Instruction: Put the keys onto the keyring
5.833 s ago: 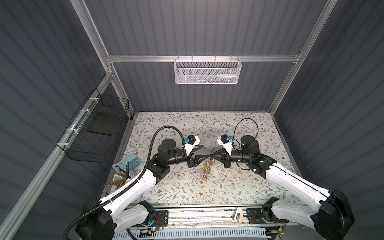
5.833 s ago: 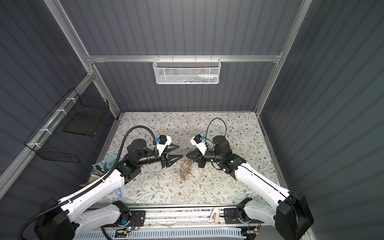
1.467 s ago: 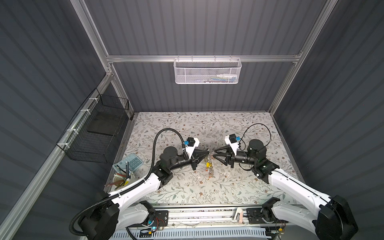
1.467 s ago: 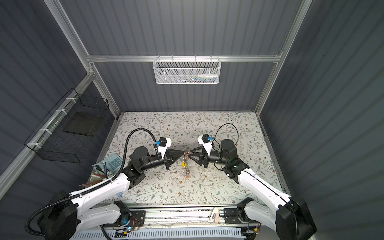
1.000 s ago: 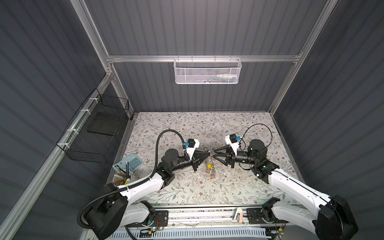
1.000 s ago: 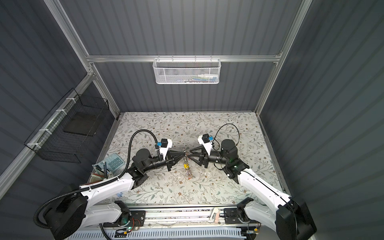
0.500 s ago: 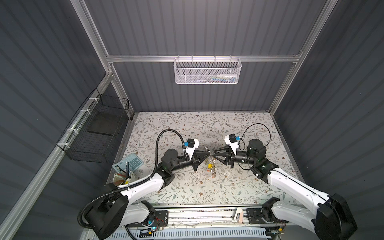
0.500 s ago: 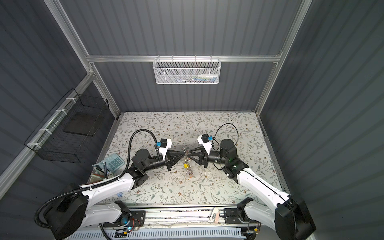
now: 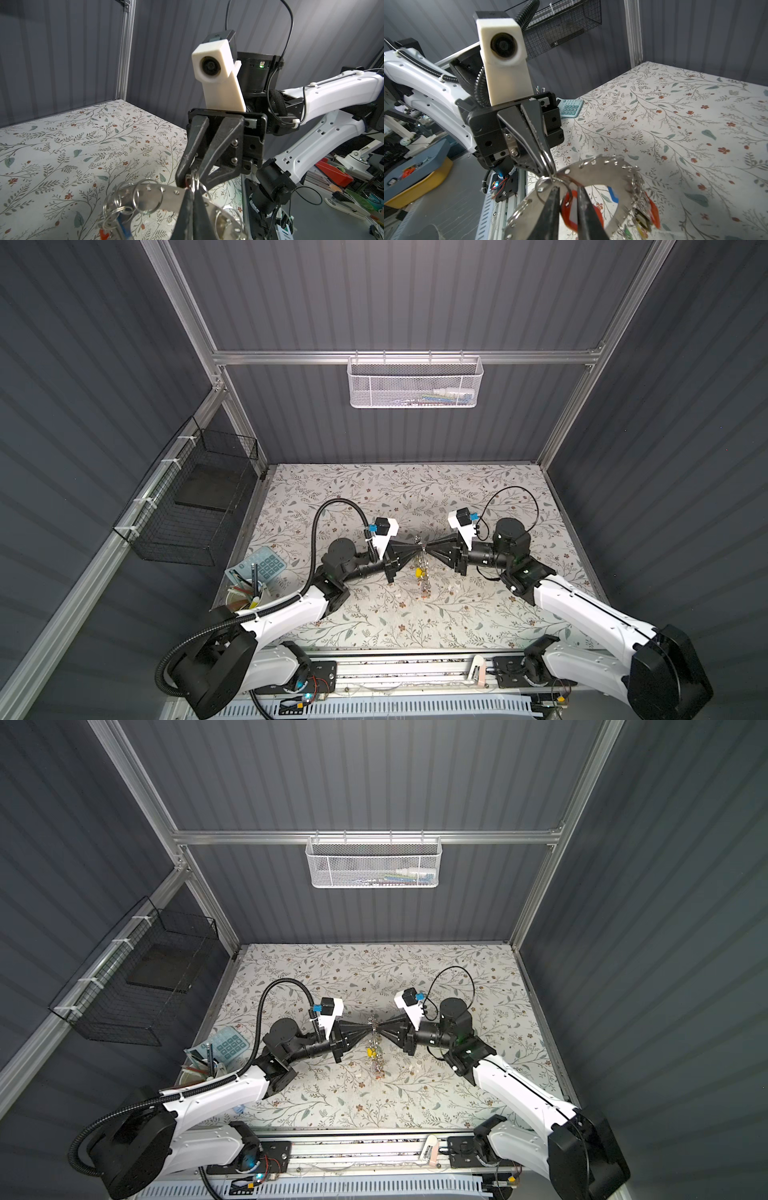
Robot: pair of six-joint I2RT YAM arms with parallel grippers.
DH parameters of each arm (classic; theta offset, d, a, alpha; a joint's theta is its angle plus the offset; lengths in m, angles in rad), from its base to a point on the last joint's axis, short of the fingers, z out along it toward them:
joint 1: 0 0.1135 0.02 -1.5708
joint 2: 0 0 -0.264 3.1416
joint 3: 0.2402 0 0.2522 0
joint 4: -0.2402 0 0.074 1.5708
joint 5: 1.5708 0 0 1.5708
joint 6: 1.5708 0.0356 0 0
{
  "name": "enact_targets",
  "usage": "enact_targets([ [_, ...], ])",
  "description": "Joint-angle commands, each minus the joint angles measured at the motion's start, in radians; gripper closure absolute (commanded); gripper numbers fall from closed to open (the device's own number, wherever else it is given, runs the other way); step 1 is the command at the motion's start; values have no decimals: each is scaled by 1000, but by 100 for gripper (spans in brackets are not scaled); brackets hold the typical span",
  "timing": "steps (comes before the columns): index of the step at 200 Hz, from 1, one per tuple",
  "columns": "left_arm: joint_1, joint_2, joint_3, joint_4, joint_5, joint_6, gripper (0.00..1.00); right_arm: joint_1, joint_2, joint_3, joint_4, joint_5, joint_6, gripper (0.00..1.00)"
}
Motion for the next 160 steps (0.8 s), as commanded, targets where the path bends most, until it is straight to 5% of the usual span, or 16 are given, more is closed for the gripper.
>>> enact_targets([
  [1, -7, -16, 11, 105, 11, -13, 100, -2, 5, 20, -15, -8, -6, 88],
  [43, -8, -30, 12, 130, 7, -33, 100, -1, 5, 25, -21, -15, -9, 100],
  [160, -40, -13, 30, 155, 4, -31, 100, 2, 74, 53, -60, -27, -17, 96],
])
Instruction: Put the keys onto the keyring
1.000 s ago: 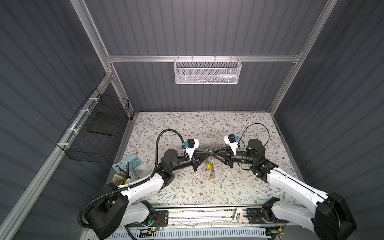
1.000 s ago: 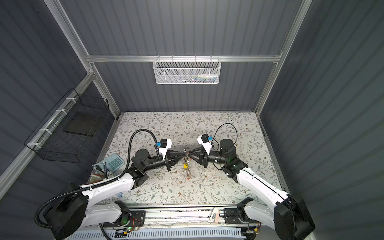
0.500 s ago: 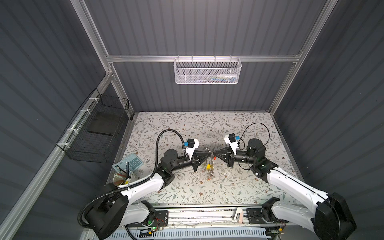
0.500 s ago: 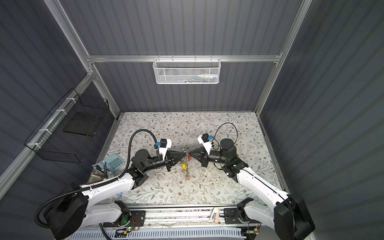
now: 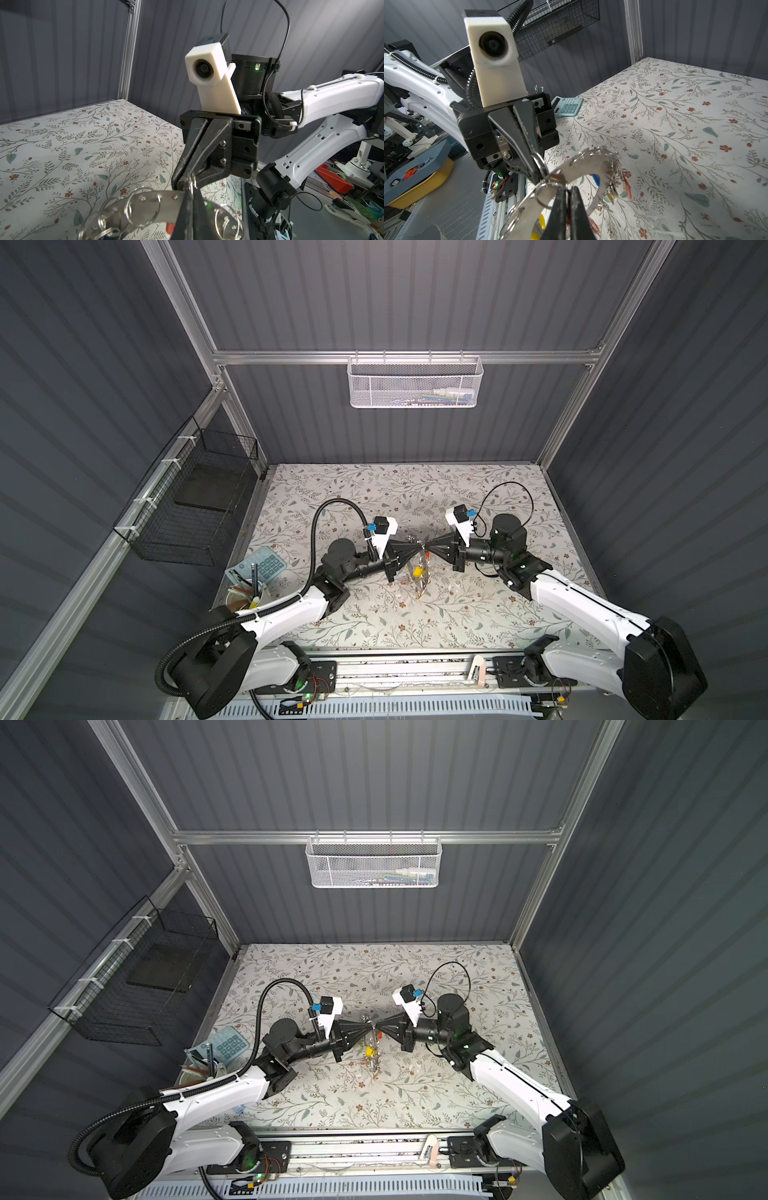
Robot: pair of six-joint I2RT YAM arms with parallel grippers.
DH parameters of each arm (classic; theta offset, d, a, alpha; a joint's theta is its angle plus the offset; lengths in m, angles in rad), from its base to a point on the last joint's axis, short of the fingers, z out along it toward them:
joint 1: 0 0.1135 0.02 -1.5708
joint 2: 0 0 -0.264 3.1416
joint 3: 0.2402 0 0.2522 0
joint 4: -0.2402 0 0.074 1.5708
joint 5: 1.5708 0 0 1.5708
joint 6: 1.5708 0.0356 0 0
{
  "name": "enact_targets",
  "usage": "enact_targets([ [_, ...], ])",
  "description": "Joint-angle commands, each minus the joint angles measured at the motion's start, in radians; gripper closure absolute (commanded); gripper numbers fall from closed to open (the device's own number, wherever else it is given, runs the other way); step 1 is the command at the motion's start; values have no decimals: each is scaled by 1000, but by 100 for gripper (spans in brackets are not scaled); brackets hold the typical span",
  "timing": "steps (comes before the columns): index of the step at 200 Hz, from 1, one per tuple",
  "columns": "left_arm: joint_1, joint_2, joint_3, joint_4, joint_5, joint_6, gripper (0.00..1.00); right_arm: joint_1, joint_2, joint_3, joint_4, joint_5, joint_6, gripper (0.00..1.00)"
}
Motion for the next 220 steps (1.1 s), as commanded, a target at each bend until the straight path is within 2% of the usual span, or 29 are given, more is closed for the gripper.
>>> enact_targets([
  [1, -32, -12, 31, 141, 27, -1, 100, 7, 21, 16, -51, -10, -13, 96],
  [109, -55, 96, 49, 237, -17, -5, 100, 26, 37, 42, -119, 8, -52, 91],
  [137, -54, 98, 42, 241, -36, -2, 100, 30, 31, 50, -141, 47, -62, 91],
  [161, -54, 91, 33, 229, -36, 4, 100, 26, 0, 43, -143, 85, -55, 84],
  [184, -54, 79, 20, 209, -46, 20, 100, 15, -35, 32, -158, 178, -54, 79],
  [220, -55, 82, 12, 204, -50, 29, 100, 0, -98, 10, -138, 208, -39, 74],
])
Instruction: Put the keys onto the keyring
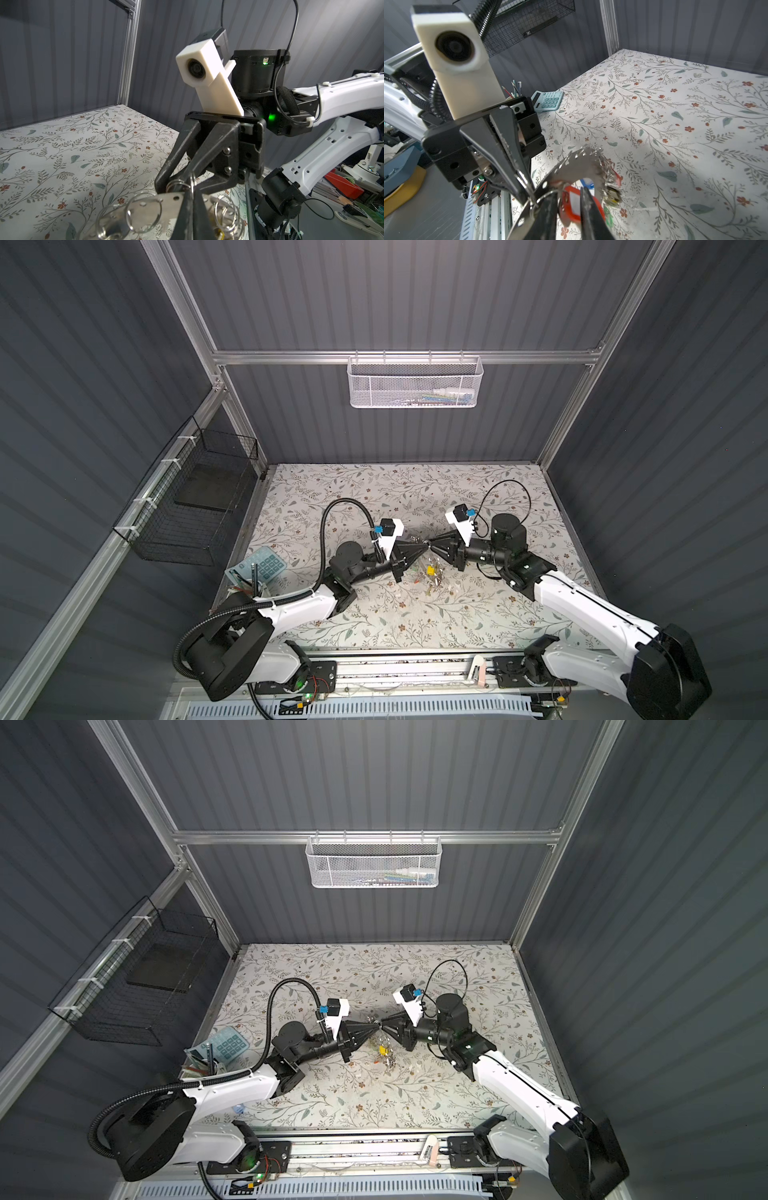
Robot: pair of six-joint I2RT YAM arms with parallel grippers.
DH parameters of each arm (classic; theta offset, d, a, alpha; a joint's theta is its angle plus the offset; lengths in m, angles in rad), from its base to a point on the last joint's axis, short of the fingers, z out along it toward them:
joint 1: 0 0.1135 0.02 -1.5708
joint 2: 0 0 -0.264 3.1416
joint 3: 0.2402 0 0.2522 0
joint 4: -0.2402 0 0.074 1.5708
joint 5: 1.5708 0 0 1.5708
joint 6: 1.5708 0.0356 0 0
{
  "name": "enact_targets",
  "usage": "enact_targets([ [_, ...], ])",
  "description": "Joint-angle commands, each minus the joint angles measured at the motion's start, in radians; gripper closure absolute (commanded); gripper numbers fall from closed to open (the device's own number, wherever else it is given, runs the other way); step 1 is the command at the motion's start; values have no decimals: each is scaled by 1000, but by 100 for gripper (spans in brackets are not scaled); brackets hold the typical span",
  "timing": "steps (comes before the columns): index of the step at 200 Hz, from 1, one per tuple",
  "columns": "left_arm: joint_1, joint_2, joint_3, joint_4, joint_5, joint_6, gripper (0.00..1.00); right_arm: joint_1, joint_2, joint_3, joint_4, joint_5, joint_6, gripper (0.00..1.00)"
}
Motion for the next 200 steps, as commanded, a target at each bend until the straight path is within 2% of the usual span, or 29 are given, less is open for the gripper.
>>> enact_targets([
  [1, -9, -20, 13, 66, 8, 24, 100, -7, -35, -11, 12, 46, 6, 74],
  [58, -9, -14, 10, 68, 11, 24, 100, -24, -92, -18, -13, 128, 12, 70],
  [104, -9, -16, 9, 60, 30, 25, 100, -69, -186, -71, 42, 158, 61, 60],
  [157, -9, -19, 14, 57, 78, 18, 100, -71, -193, -115, 182, -42, 86, 51],
  [200, -8, -14, 20, 75, 143, 2, 100, -64, -143, -115, 255, -184, 119, 51],
])
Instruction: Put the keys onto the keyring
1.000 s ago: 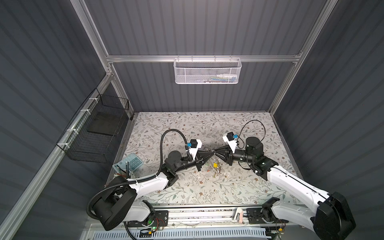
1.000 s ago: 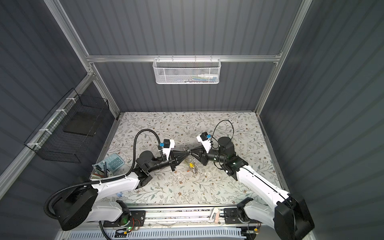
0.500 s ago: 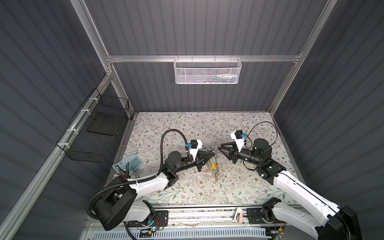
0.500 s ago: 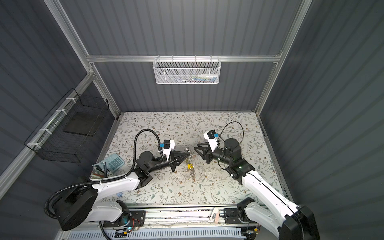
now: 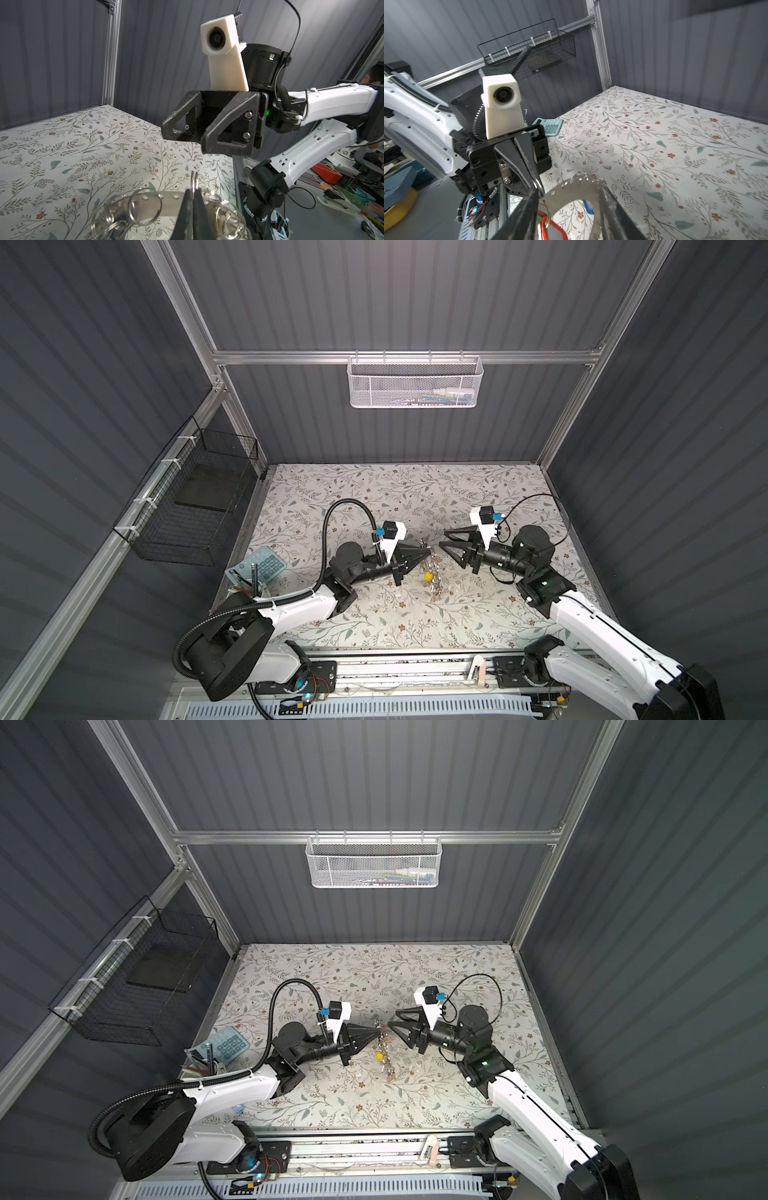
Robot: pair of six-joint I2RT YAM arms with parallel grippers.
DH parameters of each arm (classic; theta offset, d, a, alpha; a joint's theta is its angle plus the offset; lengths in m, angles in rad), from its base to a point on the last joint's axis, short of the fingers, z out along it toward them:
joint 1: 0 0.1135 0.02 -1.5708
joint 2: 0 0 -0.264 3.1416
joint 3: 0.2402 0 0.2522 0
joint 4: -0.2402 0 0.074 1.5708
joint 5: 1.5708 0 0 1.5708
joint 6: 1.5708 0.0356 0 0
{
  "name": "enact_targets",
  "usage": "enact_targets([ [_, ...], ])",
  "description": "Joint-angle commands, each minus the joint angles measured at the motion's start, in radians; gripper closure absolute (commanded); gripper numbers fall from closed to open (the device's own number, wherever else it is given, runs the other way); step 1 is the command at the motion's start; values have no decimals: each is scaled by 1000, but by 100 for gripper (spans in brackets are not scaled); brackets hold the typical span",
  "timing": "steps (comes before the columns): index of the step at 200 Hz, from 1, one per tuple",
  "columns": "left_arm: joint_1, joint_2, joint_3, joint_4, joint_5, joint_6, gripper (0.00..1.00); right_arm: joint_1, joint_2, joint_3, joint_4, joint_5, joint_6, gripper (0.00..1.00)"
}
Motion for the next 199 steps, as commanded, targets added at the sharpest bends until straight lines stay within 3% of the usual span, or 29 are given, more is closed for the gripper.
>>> enact_targets([
  [1, -3, -13, 19, 72, 56, -1, 100, 6, 18, -5, 80, -114, 26, 51],
  [39, 23, -8, 15, 119, 121, -36, 100, 15, 35, -8, 120, -185, 40, 51],
  [123, 52, 12, 24, 154, 185, -72, 100, 34, 68, 10, 107, -220, 28, 56],
  [199, 54, 30, 34, 154, 191, -72, 100, 48, 90, 33, 49, -206, -9, 77],
])
